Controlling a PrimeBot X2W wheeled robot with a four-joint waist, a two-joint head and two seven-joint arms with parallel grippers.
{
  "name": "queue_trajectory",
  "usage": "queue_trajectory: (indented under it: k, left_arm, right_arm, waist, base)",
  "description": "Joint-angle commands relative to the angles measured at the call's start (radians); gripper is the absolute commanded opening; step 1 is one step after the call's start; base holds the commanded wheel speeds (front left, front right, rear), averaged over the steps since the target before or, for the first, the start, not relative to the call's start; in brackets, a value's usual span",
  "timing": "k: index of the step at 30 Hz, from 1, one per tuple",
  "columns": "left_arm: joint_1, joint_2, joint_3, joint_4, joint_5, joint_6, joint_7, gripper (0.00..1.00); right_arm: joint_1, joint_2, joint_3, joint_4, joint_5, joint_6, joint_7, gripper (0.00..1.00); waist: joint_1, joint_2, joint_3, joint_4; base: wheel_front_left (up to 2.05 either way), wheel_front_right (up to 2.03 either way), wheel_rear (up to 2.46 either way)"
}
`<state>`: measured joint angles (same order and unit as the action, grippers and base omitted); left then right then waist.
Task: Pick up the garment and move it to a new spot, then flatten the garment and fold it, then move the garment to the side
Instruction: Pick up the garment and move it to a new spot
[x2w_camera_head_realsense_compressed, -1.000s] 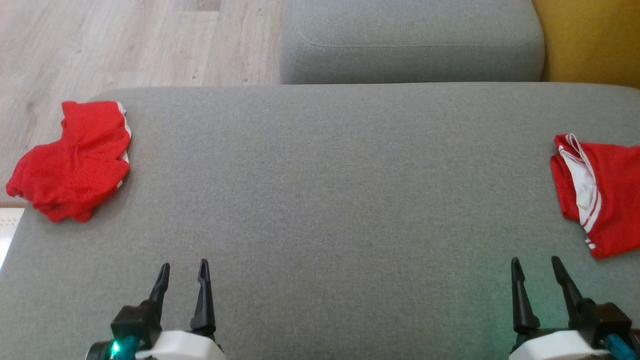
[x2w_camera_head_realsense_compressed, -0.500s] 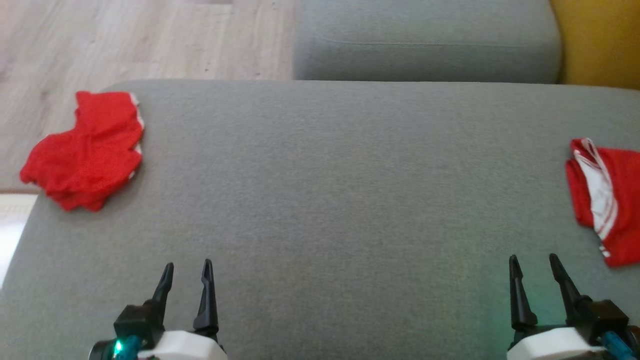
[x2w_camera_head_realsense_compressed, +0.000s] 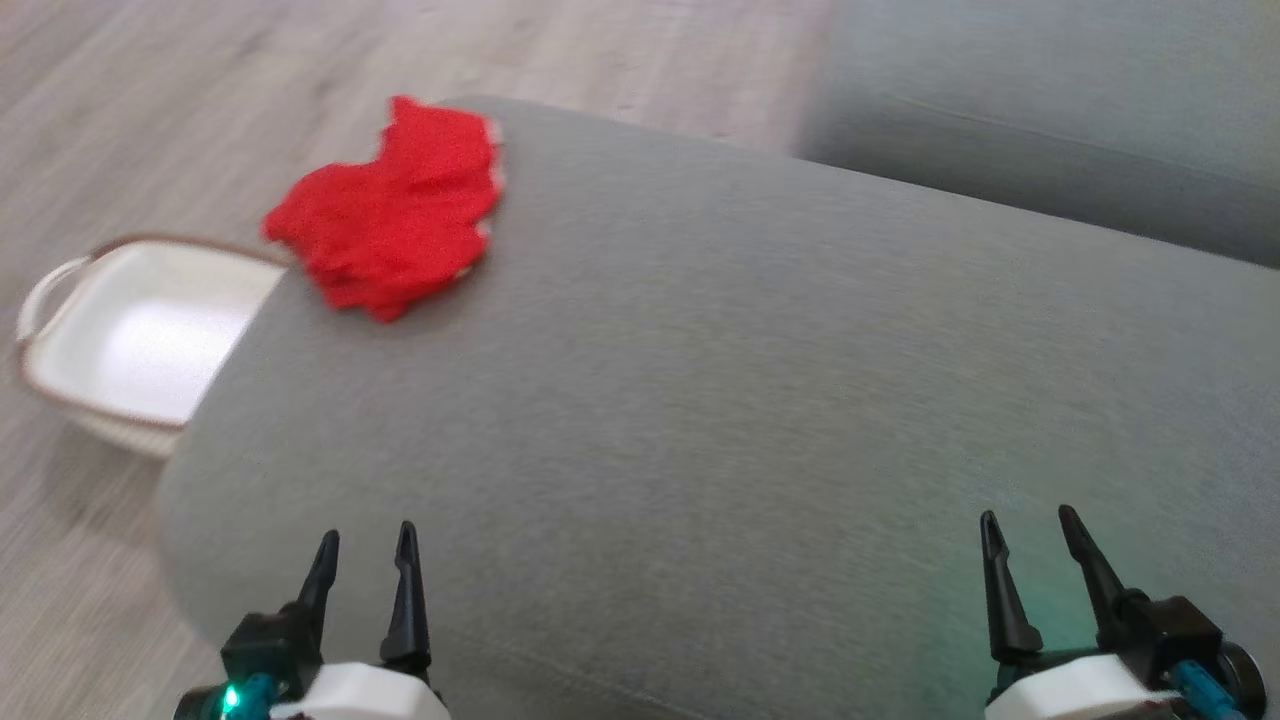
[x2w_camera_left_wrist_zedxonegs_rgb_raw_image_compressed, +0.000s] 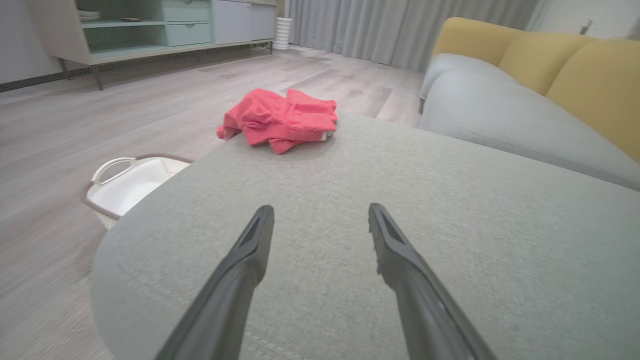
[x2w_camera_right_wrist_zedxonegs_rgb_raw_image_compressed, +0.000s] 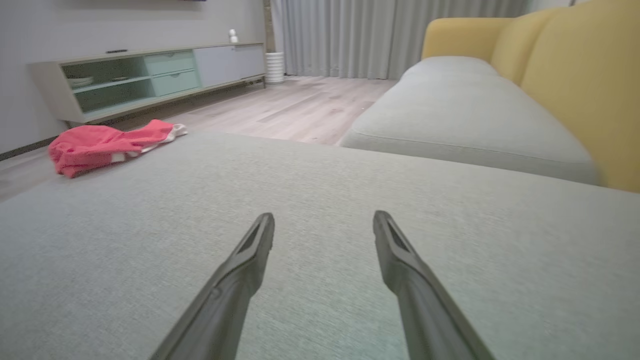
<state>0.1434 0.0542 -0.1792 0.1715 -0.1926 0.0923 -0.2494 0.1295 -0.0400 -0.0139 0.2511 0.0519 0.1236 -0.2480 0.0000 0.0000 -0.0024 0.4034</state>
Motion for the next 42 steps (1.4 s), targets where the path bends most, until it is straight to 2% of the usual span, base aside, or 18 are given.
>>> queue_trajectory:
  k: [1, 5, 9, 15, 19, 24, 30, 37, 38, 39, 42]
  left_arm:
    - [-0.022, -0.004, 0.035, -0.031, -0.006, 0.005, -0.012, 1.0]
    - [-0.016, -0.004, 0.043, -0.044, -0.02, 0.012, -0.012, 1.0]
    - [-0.051, -0.004, 0.062, -0.062, -0.047, 0.011, -0.012, 1.0]
    - [-0.249, 0.01, 0.127, -0.047, -0.056, -0.036, -0.012, 1.0]
    - [-0.447, 0.062, 0.156, 0.073, -0.069, -0.064, 0.014, 1.0]
    - [-0.711, 0.126, 0.148, 0.288, -0.06, -0.083, 0.131, 1.0]
    - [-0.956, 0.124, 0.146, 0.564, -0.091, -0.098, 0.234, 1.0]
    - [-1.105, 0.115, 0.127, 0.824, -0.098, -0.118, 0.257, 1.0]
    - [-1.116, 0.116, 0.121, 0.851, -0.094, -0.121, 0.256, 0.53]
    - [-1.125, 0.121, 0.112, 0.874, -0.087, -0.125, 0.249, 0.0]
    - [-1.141, 0.129, 0.102, 0.909, -0.083, -0.143, 0.231, 0.0]
  right_arm:
    - [-0.053, -0.01, 0.022, -0.03, -0.001, 0.007, -0.014, 1.0]
    - [-0.06, -0.01, 0.027, -0.027, -0.015, 0.007, -0.014, 1.0]
    - [-0.079, -0.01, 0.02, -0.043, -0.043, 0.007, -0.009, 1.0]
    - [-0.133, -0.011, -0.027, -0.119, -0.141, 0.007, 0.033, 1.0]
    - [-0.163, -0.039, -0.042, -0.188, -0.182, 0.007, 0.069, 1.0]
    - [-0.189, -0.095, -0.064, -0.291, -0.192, 0.007, 0.126, 1.0]
    - [-0.196, -0.148, -0.064, -0.396, -0.182, 0.007, 0.185, 1.0]
    - [-0.186, -0.171, -0.047, -0.475, -0.166, 0.007, 0.233, 1.0]
    - [-0.185, -0.17, -0.048, -0.48, -0.164, 0.007, 0.236, 1.0]
    - [-0.185, -0.168, -0.049, -0.482, -0.162, 0.007, 0.237, 1.0]
    - [-0.186, -0.163, -0.052, -0.481, -0.158, 0.007, 0.237, 1.0]
  waist:
    - [0.0, 0.0, 0.012, 0.073]
    - [0.0, 0.0, 0.034, 0.1]
    - [0.0, 0.0, 0.097, 0.089]
    - [0.0, 0.0, 0.266, 0.051]
    - [0.0, 0.0, 0.377, 0.028]
    - [0.0, 0.0, 0.493, 0.015]
    - [0.0, 0.0, 0.576, -0.004]
    - [0.0, 0.0, 0.607, -0.034]
    - [0.0, 0.0, 0.604, -0.038]
    - [0.0, 0.0, 0.599, -0.043]
    - [0.0, 0.0, 0.587, -0.05]
  base:
    - [0.0, 0.0, 0.0]
    - [0.0, 0.0, 0.0]
    - [0.0, 0.0, 0.0]
    - [0.0, 0.0, 0.0]
    - [0.0, 0.0, 0.0]
    - [0.0, 0.0, 0.0]
    - [0.0, 0.0, 0.0]
    - [0.0, 0.0, 0.0]
    - [0.0, 0.0, 0.0]
    - [0.0, 0.0, 0.0]
    - [0.0, 0.0, 0.0]
